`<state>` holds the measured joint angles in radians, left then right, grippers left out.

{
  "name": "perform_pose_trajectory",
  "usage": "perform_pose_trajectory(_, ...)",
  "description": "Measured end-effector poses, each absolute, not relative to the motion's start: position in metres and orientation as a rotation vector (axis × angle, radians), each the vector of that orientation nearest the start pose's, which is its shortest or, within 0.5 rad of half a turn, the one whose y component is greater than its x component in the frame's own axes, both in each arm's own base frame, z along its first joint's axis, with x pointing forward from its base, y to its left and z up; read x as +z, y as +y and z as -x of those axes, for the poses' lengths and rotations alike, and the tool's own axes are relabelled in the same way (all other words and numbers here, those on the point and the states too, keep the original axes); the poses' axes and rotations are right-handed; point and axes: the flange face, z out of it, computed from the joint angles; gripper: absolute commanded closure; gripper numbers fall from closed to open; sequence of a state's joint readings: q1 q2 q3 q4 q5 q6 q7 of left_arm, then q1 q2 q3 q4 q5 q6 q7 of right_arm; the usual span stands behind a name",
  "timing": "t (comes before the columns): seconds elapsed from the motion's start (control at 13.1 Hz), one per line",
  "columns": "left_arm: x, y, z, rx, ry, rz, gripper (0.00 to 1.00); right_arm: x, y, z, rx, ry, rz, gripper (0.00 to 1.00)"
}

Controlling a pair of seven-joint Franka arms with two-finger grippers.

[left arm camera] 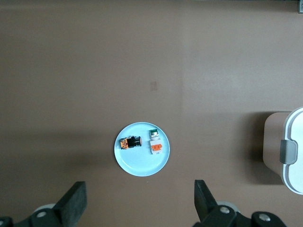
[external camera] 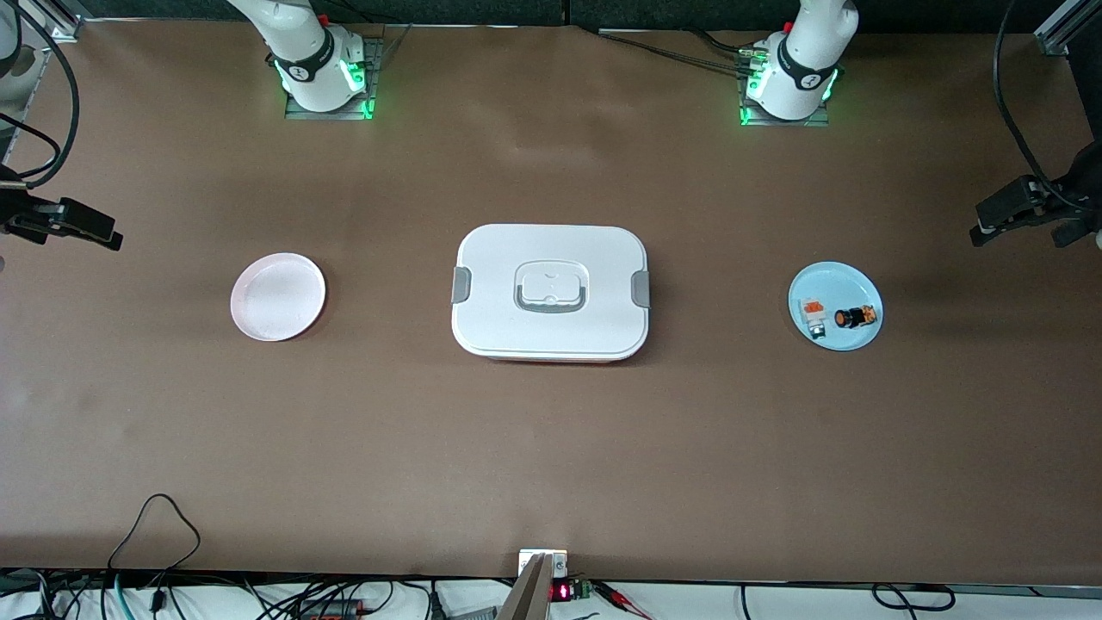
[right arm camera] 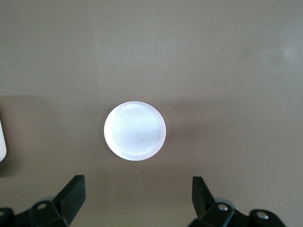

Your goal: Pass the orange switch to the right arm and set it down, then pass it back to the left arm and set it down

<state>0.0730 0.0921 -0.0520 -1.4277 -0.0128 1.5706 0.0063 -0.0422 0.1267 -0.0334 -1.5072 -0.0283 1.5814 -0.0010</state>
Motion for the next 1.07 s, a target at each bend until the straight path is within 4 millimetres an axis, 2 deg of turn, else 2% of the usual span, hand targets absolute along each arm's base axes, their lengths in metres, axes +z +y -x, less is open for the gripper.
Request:
perform_pose_trajectory(0.53,0.634,0.014,-0.587,-0.066,-0.031,3.163,0.00,0.582,-0.047,-0.591,0.087,0.116,3.169,0.00)
perform_pose_trajectory(0.84,0.624,0.028,-0.588,-0.021,-0.086,3.215,0.00,0.582,-0.047,-0.591,0.087,0.117,3.169,0.00)
perform_pose_trajectory(1.07,0.617,0.031,-0.588,0.015,-0.094,3.217,0.00,0.582,-0.047,-0.591,0.087,0.120,3.169,0.00)
